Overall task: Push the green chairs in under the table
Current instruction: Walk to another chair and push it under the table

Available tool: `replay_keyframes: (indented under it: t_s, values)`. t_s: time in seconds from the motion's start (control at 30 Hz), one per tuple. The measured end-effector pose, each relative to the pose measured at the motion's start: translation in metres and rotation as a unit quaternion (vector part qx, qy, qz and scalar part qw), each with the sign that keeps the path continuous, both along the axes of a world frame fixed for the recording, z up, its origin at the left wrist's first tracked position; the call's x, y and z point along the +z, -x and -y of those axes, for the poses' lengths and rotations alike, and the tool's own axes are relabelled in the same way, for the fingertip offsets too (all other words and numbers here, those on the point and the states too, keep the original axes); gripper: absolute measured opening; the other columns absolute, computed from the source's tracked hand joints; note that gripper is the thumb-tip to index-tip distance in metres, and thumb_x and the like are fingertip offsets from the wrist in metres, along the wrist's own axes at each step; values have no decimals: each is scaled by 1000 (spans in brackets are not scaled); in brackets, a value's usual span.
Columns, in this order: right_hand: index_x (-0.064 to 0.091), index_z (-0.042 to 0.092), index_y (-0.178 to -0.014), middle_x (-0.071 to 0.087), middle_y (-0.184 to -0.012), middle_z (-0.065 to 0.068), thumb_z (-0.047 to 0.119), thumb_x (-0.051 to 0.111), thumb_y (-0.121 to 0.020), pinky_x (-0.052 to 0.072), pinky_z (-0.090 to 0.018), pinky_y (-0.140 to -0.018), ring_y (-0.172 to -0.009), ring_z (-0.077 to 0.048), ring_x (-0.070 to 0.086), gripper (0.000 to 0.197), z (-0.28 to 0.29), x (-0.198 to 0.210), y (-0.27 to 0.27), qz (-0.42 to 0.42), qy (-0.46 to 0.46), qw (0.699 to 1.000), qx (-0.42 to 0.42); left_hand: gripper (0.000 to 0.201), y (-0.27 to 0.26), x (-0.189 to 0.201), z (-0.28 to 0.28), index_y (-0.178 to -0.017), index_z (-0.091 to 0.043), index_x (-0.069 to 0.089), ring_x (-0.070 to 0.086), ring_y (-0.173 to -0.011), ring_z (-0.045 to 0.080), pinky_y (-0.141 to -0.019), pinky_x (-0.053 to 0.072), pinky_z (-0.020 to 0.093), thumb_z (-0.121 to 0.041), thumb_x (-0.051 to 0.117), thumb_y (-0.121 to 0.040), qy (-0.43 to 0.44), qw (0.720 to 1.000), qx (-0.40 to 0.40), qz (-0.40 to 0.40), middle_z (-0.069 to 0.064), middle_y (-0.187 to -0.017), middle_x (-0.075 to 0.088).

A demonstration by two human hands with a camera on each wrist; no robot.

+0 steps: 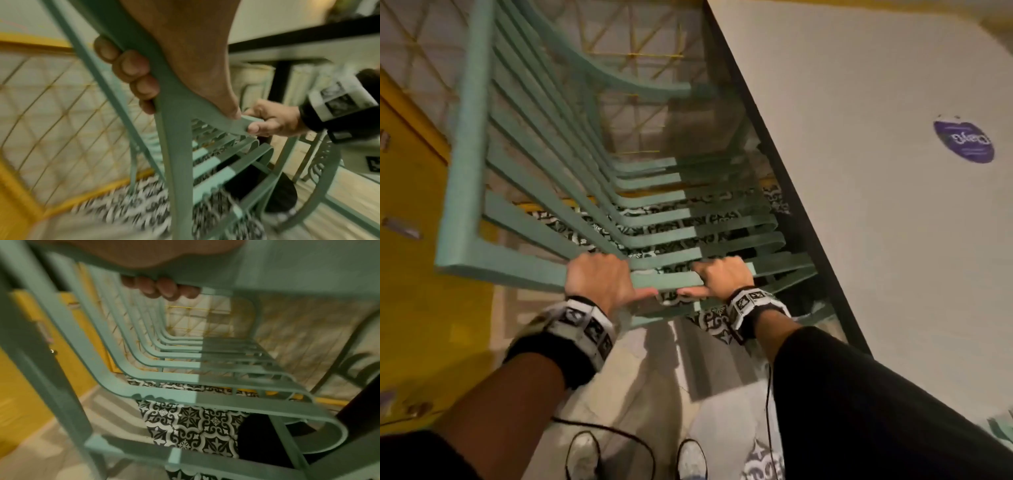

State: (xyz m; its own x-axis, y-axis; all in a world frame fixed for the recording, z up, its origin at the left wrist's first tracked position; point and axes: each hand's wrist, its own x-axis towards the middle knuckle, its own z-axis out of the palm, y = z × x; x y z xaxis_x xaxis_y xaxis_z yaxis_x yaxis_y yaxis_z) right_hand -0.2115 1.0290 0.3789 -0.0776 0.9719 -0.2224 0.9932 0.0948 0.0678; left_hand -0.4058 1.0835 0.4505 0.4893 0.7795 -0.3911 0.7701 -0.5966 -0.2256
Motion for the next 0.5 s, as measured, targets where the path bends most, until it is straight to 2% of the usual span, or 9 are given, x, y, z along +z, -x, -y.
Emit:
replay_keyframes:
  t_s: [0.1, 0.17, 0.23, 0.33, 0.5]
  values:
    - [63, 16, -100, 73, -75, -14, 73, 42, -78, 35, -30, -58, -73, -32, 67, 64, -13, -2, -4, 2, -13, 1000, -16, 72, -7, 2, -22, -72, -20, 61, 64, -72, 18, -56, 35, 24, -84, 27, -71, -1, 1000, -4, -26, -2, -76, 68]
    - [63, 15, -93, 71, -70, -12, 74, 41, -78, 36, -29, -56, -67, -31, 67, 65, -19, -3, -5, 0, -9, 1000, -22, 75, -10, 2, -32, -67, -21, 58, 54, -58, 15, -51, 32, 24, -86, 22, -69, -7, 999, -22, -42, -5, -60, 55]
    - [62, 13, -88, 69, -65, -11, 74, 41, -78, 37, -28, -54, -63, -29, 65, 65, -21, -4, -7, -8, -6, 1000, -30, 76, -12, 2, -35, -63, -20, 54, 47, -50, 12, -47, 30, 23, -88, 21, -67, -4, 999, -16, -49, -6, -52, 47]
    - [61, 12, -92, 65, -62, -10, 74, 39, -79, 37, -28, -54, -59, -27, 61, 66, -22, -5, -7, -4, -6, 1000, -26, 78, -13, 0, -35, -61, -17, 54, 45, -48, 12, -49, 32, 23, -88, 22, -65, -3, 999, 9, -54, -4, -51, 47]
    - [62, 16, -105, 71, -69, -10, 76, 37, -77, 37, -27, -55, -65, -28, 66, 70, -18, -11, -8, 6, -13, 1000, -12, 77, -13, -2, -28, -57, -15, 48, 43, -47, 12, -49, 31, 22, -87, 24, -66, 0, 998, 25, -58, -3, -52, 46]
